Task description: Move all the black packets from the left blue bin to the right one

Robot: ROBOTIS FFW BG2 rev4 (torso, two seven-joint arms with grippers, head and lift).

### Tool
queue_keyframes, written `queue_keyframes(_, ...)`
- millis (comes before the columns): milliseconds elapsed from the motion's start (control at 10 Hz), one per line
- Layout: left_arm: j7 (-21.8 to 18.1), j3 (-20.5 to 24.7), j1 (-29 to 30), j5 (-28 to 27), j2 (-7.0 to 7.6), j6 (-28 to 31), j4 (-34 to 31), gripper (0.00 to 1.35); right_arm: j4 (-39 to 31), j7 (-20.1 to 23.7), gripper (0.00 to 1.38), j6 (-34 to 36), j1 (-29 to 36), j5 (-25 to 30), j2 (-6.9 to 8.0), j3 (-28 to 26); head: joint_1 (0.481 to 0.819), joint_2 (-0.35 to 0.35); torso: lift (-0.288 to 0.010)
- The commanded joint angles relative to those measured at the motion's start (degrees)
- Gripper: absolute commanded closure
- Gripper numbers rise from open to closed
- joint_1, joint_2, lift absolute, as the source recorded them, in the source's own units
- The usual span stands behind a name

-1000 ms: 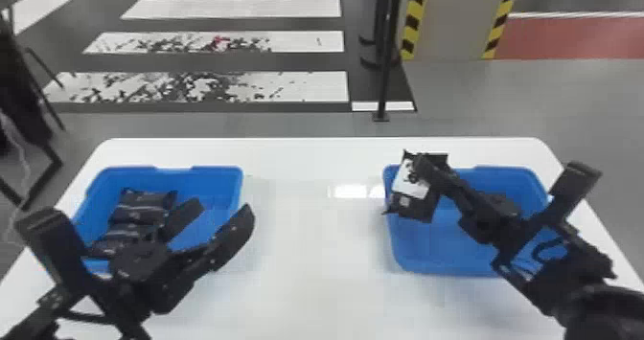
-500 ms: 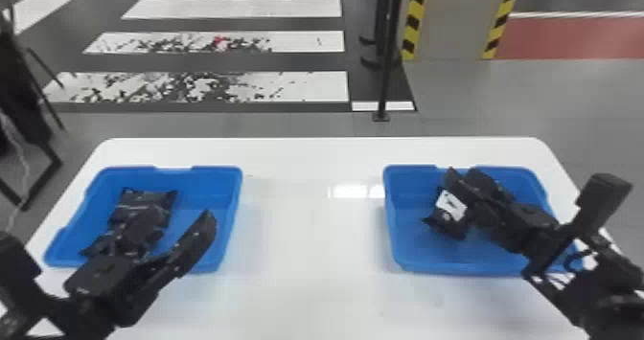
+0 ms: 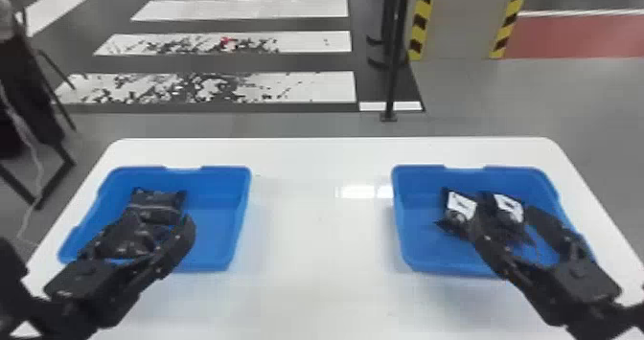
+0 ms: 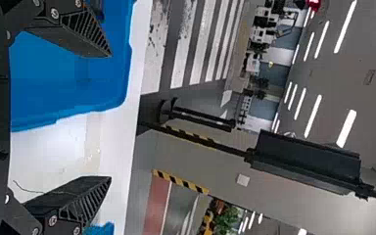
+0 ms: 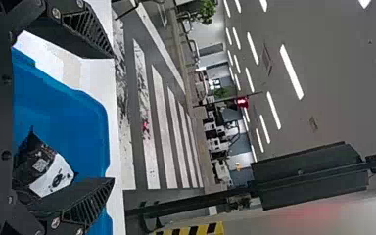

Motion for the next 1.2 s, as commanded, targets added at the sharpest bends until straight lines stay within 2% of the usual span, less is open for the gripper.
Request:
queue_keyframes(0,0.23,3.53,-2.31,-3.28,0.26,2.45,1.23,0.15,-4.14,0.01,0.12,-0.65,5.17,0.17,1.06,0.02,0.695,0.102,-0.138)
queue_keyframes(300,2.60,7.41,-8.36,-8.42,1.13,11.03,4.18,0.16,-9.76,0.01,0.12,-0.65,11.63,-0.05,1.06,1.62,0.695,0.219,-0.138)
queue_keyframes(500,4.01,7.41,-13.70,-10.02,2.63,17.22,8.54,0.17,-10.89,0.01,0.12,-0.65,13.32,-0.17,1.06,1.85,0.695,0.293,-0.138)
queue_keyframes(700,4.62,7.41,-19.47,-10.70,4.39,23.27,14.87,0.17,-11.03,0.01,0.12,-0.65,14.31,-0.74,1.06,2.19,0.695,0.321,-0.138)
queue_keyframes(1100,6.03,5.01,-29.31,-12.65,6.76,34.52,23.03,0.17,-10.61,0.19,0.12,-0.51,14.31,-1.54,1.06,2.53,0.695,0.346,-0.138)
